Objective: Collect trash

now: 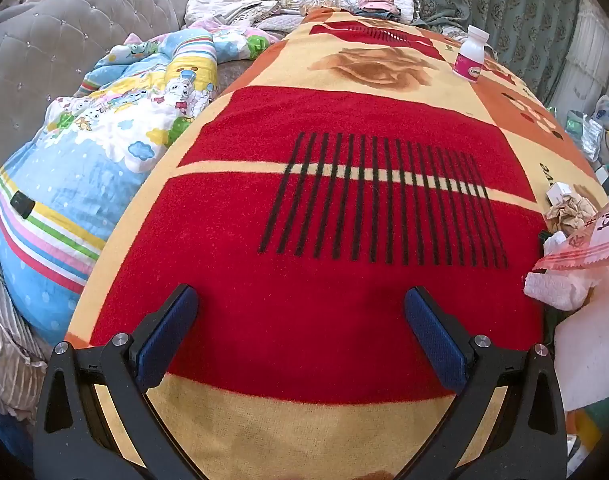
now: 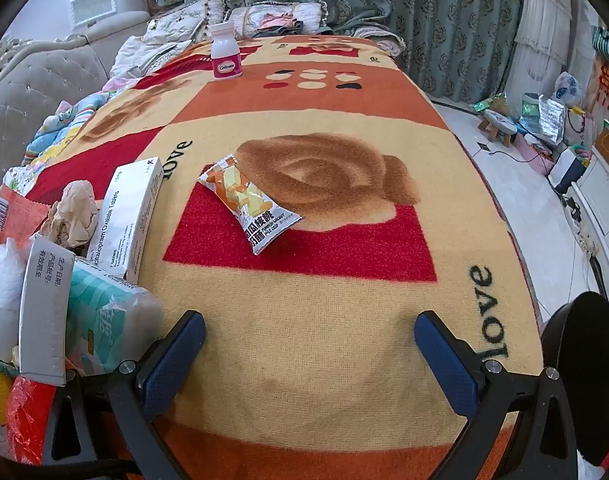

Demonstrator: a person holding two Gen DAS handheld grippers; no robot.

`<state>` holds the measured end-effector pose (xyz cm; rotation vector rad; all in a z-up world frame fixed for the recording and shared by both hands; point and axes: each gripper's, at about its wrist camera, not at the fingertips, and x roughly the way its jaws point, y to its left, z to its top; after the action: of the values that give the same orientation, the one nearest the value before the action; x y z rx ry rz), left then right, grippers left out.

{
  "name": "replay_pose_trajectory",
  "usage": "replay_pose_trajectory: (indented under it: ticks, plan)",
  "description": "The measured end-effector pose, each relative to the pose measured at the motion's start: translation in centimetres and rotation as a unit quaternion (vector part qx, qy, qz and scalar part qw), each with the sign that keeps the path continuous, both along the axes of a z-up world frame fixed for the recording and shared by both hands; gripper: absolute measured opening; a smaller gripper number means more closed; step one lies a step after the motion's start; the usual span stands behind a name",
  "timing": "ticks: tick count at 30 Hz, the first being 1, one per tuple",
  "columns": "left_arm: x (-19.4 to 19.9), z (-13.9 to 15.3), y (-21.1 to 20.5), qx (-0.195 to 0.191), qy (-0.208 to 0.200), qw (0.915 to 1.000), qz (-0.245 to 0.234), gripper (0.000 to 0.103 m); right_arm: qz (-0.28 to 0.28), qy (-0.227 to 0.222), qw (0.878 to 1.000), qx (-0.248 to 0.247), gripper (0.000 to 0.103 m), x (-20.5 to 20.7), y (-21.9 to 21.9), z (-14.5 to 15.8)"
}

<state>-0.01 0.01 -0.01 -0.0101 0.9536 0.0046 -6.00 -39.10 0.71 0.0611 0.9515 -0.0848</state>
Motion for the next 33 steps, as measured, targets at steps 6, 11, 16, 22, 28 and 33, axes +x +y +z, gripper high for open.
replay_pose_trajectory:
  ticks: [6, 11, 16, 22, 28, 33]
  plan:
    - [0.1, -0.4, 0.3, -0.003, 0.007, 1.0, 0.0, 0.103, 0.0, 0.0, 1.0, 0.0, 0.103, 0.0, 0.0, 0.0]
    - [-1.3, 0.8, 0.2, -0.004, 0.016, 0.9998, -0.006, 0.103, 0.0, 0.0, 1.0, 0.0, 0.103, 0.0, 0.0, 0.0]
    - [-4.8, 3.5, -1.0, 0.008, -0.02, 0.9996, -0.016, 0.103, 0.0, 0.0, 1.0, 0.0, 0.103, -0.1, 0.0, 0.0]
    - [-8.4, 7.5, -1.9, -0.014, -0.067, 0.9972, -0.029, 0.103, 0.018, 0.035, 0.999, 0.011, 0.103, -0.5, 0.1, 0.2]
    - [-10.3, 10.5, -4.8, -0.039, -0.092, 0.9933, -0.057, 0.103, -0.02, -0.004, 1.0, 0.003, 0.103, -4.6, -1.2, 2.6]
    - [-11.9, 12.4, -7.1, -0.049, -0.122, 0.9884, -0.075, 0.103, -0.021, -0.075, 0.997, 0.0, 0.103, -8.3, -0.5, 7.1]
